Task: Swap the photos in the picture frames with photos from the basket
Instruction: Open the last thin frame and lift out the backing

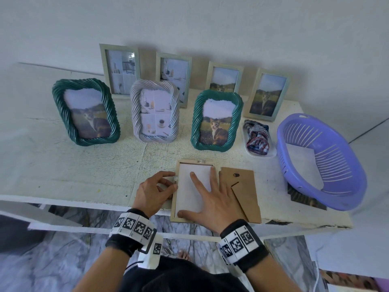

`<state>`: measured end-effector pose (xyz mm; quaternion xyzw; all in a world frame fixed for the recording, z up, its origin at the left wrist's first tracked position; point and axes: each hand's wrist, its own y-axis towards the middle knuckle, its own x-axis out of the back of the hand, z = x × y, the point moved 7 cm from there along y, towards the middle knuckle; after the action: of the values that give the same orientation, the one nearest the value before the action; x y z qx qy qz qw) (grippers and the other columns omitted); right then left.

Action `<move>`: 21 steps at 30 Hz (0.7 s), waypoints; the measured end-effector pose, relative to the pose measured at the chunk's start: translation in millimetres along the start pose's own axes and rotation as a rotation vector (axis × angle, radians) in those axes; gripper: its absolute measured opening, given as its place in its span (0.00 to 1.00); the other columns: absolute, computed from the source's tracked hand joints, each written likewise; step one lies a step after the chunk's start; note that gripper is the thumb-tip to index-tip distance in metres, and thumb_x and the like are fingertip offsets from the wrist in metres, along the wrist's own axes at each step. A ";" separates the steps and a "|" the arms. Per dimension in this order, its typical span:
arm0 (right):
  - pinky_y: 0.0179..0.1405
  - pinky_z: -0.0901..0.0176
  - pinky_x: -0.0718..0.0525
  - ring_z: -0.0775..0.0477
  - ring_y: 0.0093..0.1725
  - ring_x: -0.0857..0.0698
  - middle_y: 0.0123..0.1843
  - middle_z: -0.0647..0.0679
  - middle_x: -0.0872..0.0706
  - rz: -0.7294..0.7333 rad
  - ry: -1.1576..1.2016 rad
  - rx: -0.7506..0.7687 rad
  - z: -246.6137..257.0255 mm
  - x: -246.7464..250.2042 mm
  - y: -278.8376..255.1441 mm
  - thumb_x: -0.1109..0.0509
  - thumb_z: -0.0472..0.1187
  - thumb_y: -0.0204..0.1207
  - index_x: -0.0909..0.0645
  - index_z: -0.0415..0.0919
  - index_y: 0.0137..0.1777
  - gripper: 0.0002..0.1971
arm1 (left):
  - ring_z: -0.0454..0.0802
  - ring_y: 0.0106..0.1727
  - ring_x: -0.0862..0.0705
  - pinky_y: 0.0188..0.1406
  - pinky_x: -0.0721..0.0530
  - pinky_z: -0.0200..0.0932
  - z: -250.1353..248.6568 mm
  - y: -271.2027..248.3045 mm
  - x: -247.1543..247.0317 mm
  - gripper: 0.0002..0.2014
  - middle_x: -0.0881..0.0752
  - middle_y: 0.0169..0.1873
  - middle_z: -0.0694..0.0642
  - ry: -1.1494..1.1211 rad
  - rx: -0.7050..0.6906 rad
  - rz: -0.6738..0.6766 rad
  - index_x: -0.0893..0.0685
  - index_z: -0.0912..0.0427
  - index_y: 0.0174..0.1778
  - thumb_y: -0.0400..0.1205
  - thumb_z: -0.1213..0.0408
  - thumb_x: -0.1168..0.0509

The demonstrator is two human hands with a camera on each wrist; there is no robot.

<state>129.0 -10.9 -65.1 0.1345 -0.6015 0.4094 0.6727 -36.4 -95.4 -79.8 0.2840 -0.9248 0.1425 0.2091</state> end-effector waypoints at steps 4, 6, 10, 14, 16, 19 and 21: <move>0.82 0.33 0.55 0.29 0.83 0.66 0.84 0.37 0.71 0.011 -0.035 -0.001 -1.8 -5.0 9.3 0.41 0.85 0.57 0.69 0.67 0.81 0.58 | 0.43 0.31 0.12 0.39 0.10 0.49 2.2 0.6 0.3 0.13 0.11 0.38 0.44 -0.001 0.009 -0.002 0.15 0.43 0.57 0.77 0.58 0.25; 0.81 0.32 0.54 0.28 0.83 0.65 0.85 0.37 0.69 0.029 -0.042 0.002 -1.7 -5.4 12.4 0.41 0.86 0.55 0.69 0.67 0.81 0.59 | 0.43 0.31 0.11 0.40 0.10 0.50 3.1 0.9 0.3 0.13 0.11 0.38 0.45 -0.004 0.015 0.002 0.15 0.43 0.57 0.77 0.58 0.25; 0.82 0.33 0.55 0.28 0.83 0.64 0.85 0.36 0.68 0.046 -0.050 0.002 -1.0 -3.1 14.4 0.41 0.86 0.54 0.66 0.65 0.82 0.60 | 0.43 0.31 0.11 0.40 0.09 0.50 1.6 0.7 0.1 0.13 0.11 0.38 0.46 -0.018 0.015 0.008 0.14 0.43 0.56 0.77 0.59 0.25; 0.81 0.34 0.56 0.29 0.83 0.63 0.85 0.37 0.68 0.050 -0.004 -0.001 -0.6 -2.9 14.1 0.38 0.84 0.55 0.63 0.66 0.83 0.59 | 0.43 0.31 0.11 0.40 0.09 0.52 2.3 1.5 -0.3 0.13 0.11 0.38 0.45 -0.022 0.011 0.015 0.14 0.43 0.56 0.77 0.59 0.25; 0.81 0.35 0.57 0.29 0.83 0.63 0.85 0.37 0.68 0.058 0.019 -0.001 0.8 -3.5 14.3 0.36 0.83 0.56 0.63 0.65 0.83 0.60 | 0.44 0.31 0.11 0.41 0.09 0.53 2.7 1.5 -0.2 0.13 0.11 0.38 0.45 -0.024 0.014 0.013 0.14 0.43 0.56 0.77 0.59 0.25; 0.81 0.35 0.57 0.30 0.83 0.65 0.85 0.38 0.69 0.070 0.067 -0.014 2.2 -3.0 14.8 0.33 0.81 0.56 0.64 0.63 0.83 0.61 | 0.44 0.31 0.11 0.41 0.09 0.53 2.3 1.0 -0.1 0.13 0.11 0.38 0.46 -0.032 0.011 0.010 0.14 0.42 0.56 0.77 0.59 0.25; 0.81 0.35 0.55 0.29 0.83 0.64 0.85 0.38 0.68 0.073 0.082 -0.017 2.7 -3.3 14.1 0.33 0.80 0.56 0.64 0.62 0.84 0.62 | 0.44 0.31 0.11 0.41 0.09 0.53 2.8 0.2 -0.5 0.13 0.11 0.38 0.45 -0.025 0.005 0.009 0.14 0.42 0.56 0.77 0.59 0.25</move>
<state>117.2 -5.1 -71.8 0.0899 -0.5814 0.4338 0.6824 -37.0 -96.0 -82.5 0.2823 -0.9283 0.1420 0.1962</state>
